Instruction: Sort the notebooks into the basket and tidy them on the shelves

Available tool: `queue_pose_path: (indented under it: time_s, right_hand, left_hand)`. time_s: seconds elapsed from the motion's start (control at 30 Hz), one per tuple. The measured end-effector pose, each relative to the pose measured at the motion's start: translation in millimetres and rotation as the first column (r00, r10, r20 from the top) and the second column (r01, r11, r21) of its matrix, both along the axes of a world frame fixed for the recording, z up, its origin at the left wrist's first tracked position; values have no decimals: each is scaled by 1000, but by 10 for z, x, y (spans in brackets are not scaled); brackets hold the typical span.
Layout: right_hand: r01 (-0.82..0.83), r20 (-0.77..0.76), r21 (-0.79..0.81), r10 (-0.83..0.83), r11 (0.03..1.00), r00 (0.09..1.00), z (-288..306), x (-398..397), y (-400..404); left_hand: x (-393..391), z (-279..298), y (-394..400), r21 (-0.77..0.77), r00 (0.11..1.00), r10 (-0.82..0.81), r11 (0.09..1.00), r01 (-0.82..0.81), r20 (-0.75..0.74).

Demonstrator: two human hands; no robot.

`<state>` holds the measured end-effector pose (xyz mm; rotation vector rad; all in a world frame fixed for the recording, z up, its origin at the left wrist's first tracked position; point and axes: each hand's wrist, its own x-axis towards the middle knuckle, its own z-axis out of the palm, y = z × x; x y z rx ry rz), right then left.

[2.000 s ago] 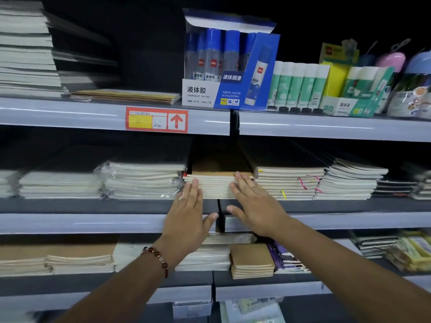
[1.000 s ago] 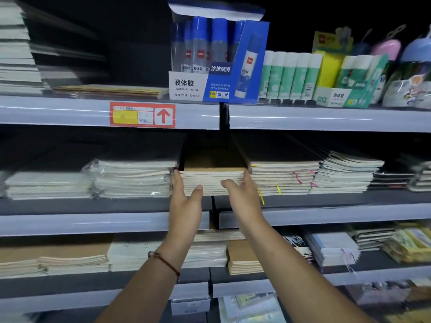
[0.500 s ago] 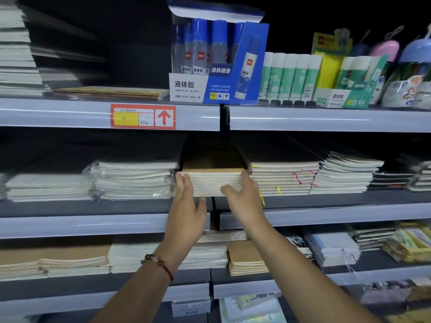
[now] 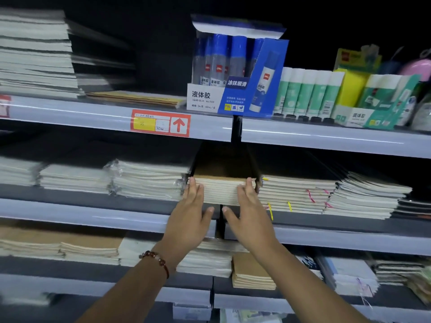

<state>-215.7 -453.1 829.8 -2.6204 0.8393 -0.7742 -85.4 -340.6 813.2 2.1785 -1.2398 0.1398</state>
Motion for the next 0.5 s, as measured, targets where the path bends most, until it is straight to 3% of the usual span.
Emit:
queue_pose_path:
  time_s: [0.07,0.13,0.3,0.5]
  right_hand:
    - [-14,-18,-58,13,998,1000,-22,-66,-15]
    - [-54,-26,-192,50,980,998,0,-97,-33]
    - [-172,-248,-379,79,909,966,106,19,-247]
    - [-191,-420,-420,-3,887,908,90,-18,-356]
  left_hand:
    - [-37,67,96,28,1000,16,999,-17,12]
    - [-66,149,167,66,991,35,997,-43,125]
    - [4,139,98,350,905,-9,924,-155,425]
    - [139,194,298,486,872,-151,867,-110,466]
